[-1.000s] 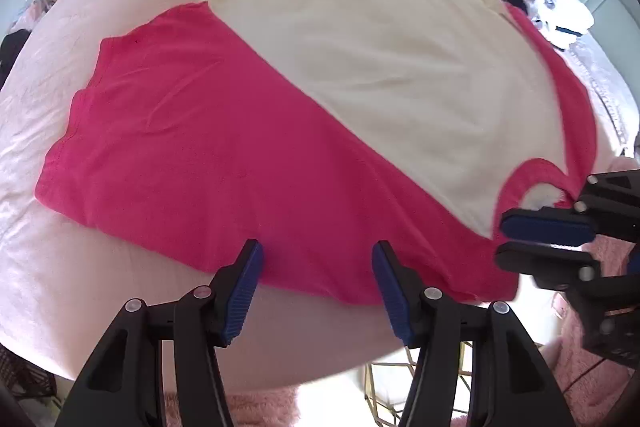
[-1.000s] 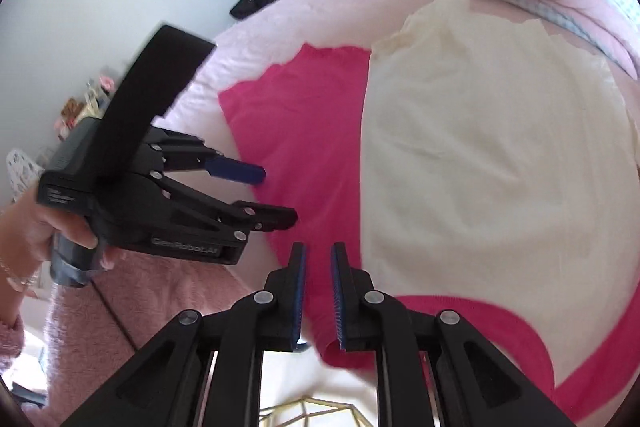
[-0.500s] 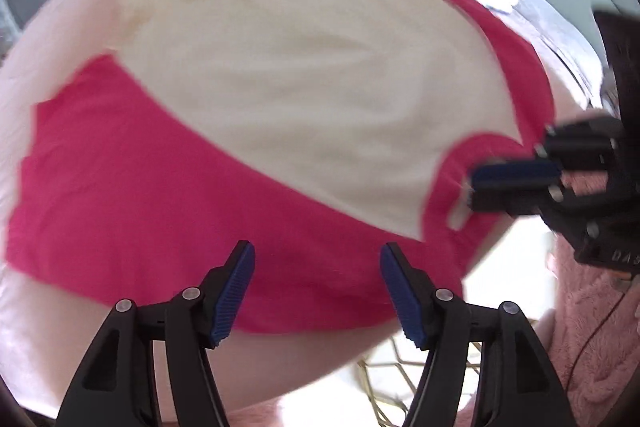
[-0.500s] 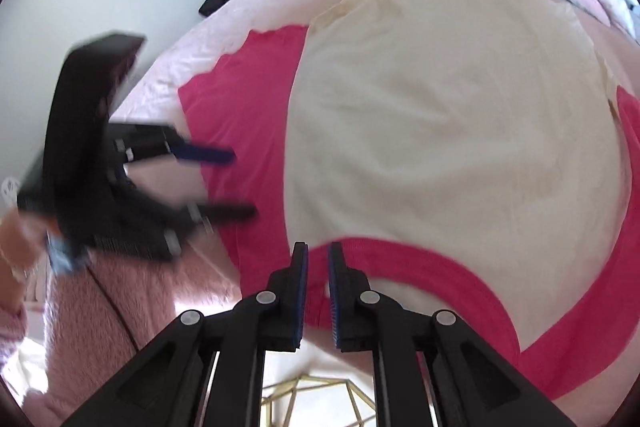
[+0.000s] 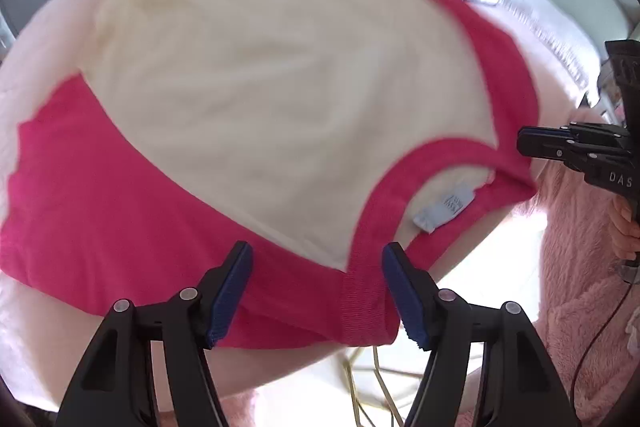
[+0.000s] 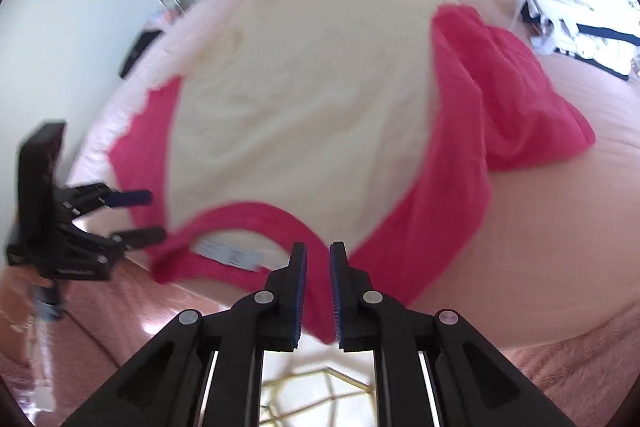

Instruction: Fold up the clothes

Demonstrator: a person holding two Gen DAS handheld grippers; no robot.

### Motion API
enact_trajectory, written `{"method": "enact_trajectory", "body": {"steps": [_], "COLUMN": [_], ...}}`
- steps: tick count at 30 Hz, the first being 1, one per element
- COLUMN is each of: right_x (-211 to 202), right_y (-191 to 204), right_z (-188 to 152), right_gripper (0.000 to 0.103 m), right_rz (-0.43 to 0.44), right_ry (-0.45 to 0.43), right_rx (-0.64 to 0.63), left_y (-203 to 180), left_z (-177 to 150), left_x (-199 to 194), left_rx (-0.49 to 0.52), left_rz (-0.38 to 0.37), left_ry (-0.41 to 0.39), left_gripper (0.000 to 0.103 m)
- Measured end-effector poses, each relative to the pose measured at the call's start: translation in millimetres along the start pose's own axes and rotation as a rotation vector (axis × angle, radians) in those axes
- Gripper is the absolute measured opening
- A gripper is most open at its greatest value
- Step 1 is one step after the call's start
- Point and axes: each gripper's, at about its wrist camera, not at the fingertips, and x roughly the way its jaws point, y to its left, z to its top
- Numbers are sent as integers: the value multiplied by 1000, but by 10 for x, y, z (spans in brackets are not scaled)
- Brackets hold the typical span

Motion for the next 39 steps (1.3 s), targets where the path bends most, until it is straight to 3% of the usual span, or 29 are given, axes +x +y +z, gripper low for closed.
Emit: {"method": "enact_trajectory", "body": {"steps": [2, 5, 9, 11, 15, 16, 17, 18, 21, 23, 26, 28, 31, 34, 35, 37, 39], "right_x": [146, -54, -428, -615, -622, -632, -627, -582, -472, -345, -161, -23, 170, 382, 392, 338, 210], "right_y": [-116, -287, -540, -708, -935, -1105, -1261, -1382, -1623, -1678, -1822, -1855, -1919, -2067, -2088, -2061, -1974], "right_z": [-97, -269, -336, -272, 100, 161, 220, 271, 423, 530, 620, 663, 702, 651, 640, 642, 676], "right_gripper": [11, 12, 12, 12, 12, 12, 12, 12, 12, 12, 12, 12, 12, 12, 10, 7, 3], "right_rz": [-26, 96, 161, 150, 54, 54, 59, 81, 122, 147, 186, 213, 297, 461, 477, 435, 317], "right_ry": [95, 75, -14, -83, -170, -169, -166, -160, -158, -143, -122, -118, -130, -150, -163, -195, -225], "right_rx": [21, 77, 154, 197, 269, 301, 332, 364, 409, 432, 482, 511, 573, 726, 743, 715, 640], "left_y": [-119, -70, -80, -131, 3, -86, -133, -28, -643, -761, -847, -1091, -1883, -2009, -1991, -1908, -1888], "left_z": [-69, -92, 101, 261, 919, 912, 593, 579, 316, 293, 18, 191, 753, 903, 902, 851, 849], "left_x": [11, -36, -113, -96, 248, 256, 156, 36, -272, -142, -341, -237, 75, 184, 181, 137, 133], "left_rx": [48, 8, -83, -128, -98, -91, -90, -94, -127, -165, -188, -190, -171, -158, -162, -173, -179], "left_rz": [44, 6, -73, -154, -188, -188, -187, -189, -193, -185, -164, -153, -126, -115, -119, -131, -141], "left_ry": [3, 29, -63, -98, -106, -114, -128, -138, -194, -223, -224, -219, -211, -209, -209, -209, -209], "left_gripper": [66, 66, 66, 66, 66, 66, 66, 66, 66, 66, 66, 66, 66, 66, 66, 66, 66]}}
